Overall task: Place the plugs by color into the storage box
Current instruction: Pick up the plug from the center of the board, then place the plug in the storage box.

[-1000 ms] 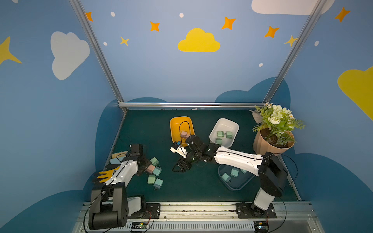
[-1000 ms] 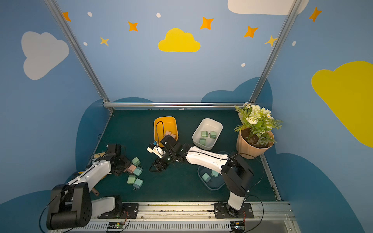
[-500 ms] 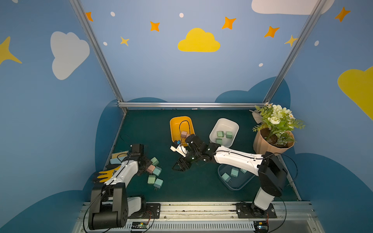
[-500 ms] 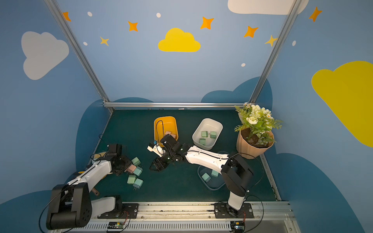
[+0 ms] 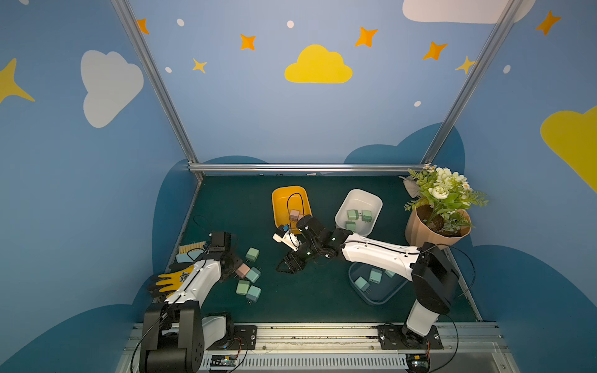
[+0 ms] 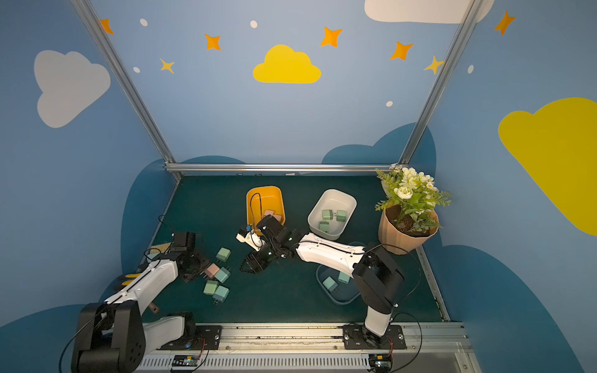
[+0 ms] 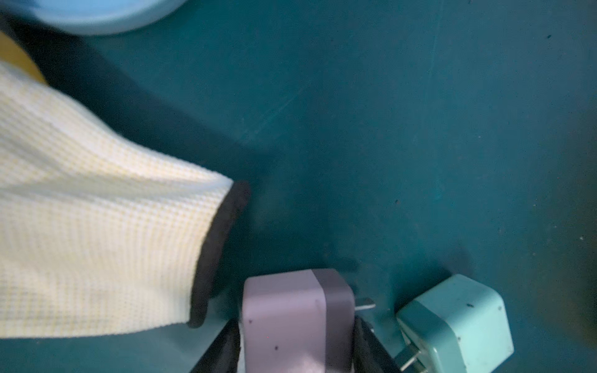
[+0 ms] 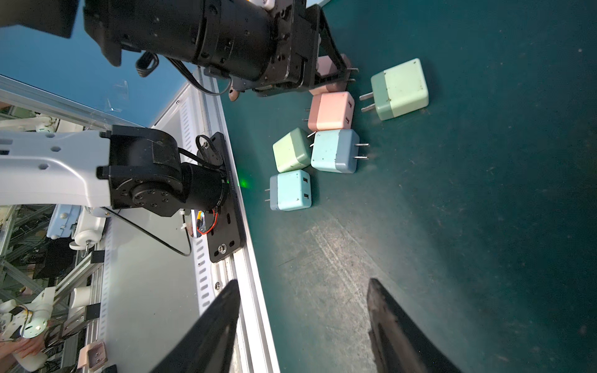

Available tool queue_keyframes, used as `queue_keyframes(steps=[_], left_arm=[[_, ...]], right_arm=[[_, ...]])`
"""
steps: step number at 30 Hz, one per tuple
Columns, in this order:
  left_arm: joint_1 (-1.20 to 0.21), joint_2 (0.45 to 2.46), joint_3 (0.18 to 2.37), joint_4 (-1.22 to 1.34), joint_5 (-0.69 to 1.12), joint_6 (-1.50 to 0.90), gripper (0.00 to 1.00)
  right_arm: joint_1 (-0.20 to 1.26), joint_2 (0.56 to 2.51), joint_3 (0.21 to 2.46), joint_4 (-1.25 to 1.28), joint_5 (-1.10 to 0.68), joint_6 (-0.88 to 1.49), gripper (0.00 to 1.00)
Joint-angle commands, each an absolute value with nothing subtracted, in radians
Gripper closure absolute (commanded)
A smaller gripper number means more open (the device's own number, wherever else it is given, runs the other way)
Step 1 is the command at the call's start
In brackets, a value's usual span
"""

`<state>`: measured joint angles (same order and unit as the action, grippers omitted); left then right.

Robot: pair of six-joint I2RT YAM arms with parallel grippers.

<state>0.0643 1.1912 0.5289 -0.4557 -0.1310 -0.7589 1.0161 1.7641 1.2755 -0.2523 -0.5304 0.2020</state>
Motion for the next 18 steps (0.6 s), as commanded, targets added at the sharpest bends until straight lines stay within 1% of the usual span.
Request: queue_keyframes(steps=[1,5,8,11,14,18], left_arm=[[0.063,1.183,0.526,-0.480,-0.146,-0.740,0.50],[0.062,1.159,0.548,-0.489,-0.127,-0.722,0.60],[0.056,1.126,0.587,-0.504,-0.108,-0.722,0.60],[0.017,1.104,0.642,-0.526,-0.106,-0.722,0.60],[-0.036,1.107,0.729,-0.565,-0.135,-0.708,0.60],[-0.140,1.169,0.852,-0.562,-0.163,-0.694,0.60]], right_arm=[[1.012,1.778,1.293,-0.267,-0.520,0.201,0.37],[1.010,1.760,1.297,-0.290,-0.464,0.223,0.39],[0.994,1.756,1.301,-0.307,-0.418,0.285,0.41],[0.945,1.766,1.294,-0.317,-0.414,0.401,0.42],[0.889,1.759,1.279,-0.324,-0.418,0.480,0.43],[0.840,1.718,1.247,-0.303,-0.391,0.502,0.43]])
